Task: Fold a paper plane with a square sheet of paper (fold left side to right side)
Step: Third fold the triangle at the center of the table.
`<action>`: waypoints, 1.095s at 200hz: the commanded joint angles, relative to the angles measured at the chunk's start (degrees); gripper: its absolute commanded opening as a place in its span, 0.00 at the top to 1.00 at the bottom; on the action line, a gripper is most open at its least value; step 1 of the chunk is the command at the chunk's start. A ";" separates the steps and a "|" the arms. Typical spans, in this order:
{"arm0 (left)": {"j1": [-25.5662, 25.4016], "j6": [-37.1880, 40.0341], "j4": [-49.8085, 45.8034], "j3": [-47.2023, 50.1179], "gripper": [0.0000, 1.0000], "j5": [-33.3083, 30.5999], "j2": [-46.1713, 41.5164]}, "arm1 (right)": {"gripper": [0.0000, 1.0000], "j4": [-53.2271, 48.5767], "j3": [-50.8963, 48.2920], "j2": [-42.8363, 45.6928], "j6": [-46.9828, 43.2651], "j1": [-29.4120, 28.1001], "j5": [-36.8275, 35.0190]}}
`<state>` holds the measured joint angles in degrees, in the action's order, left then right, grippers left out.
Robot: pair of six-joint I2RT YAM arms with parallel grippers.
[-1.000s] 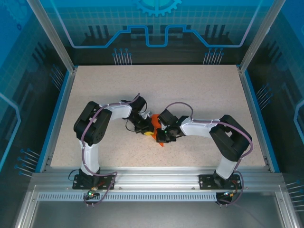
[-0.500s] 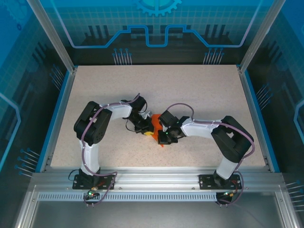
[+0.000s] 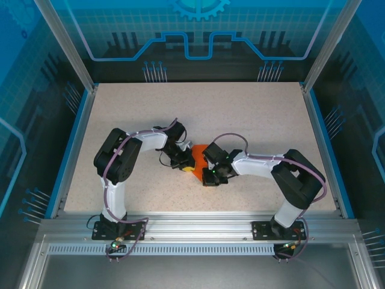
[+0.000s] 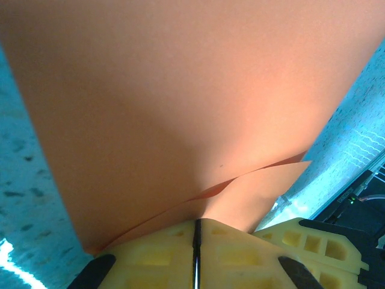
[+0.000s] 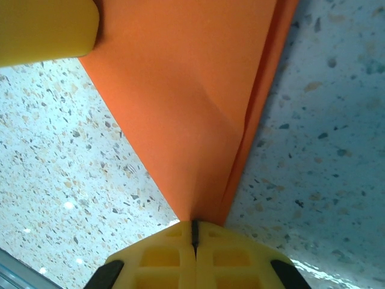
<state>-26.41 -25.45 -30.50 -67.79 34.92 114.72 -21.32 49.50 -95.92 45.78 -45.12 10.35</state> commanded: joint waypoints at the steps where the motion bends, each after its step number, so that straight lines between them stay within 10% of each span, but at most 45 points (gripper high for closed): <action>1: -0.22 0.73 -2.61 1.17 0.90 -8.44 4.02 | 1.00 -6.34 -2.30 0.72 -0.94 -1.17 0.73; 219: -0.87 0.13 -2.04 0.32 0.88 -6.95 1.50 | 1.00 0.69 -0.88 -1.64 3.12 0.88 -2.04</action>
<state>-26.65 -25.52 -30.85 -68.12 34.52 114.72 -16.97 48.82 -96.27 47.20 -44.58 10.44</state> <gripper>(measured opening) 0.109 0.045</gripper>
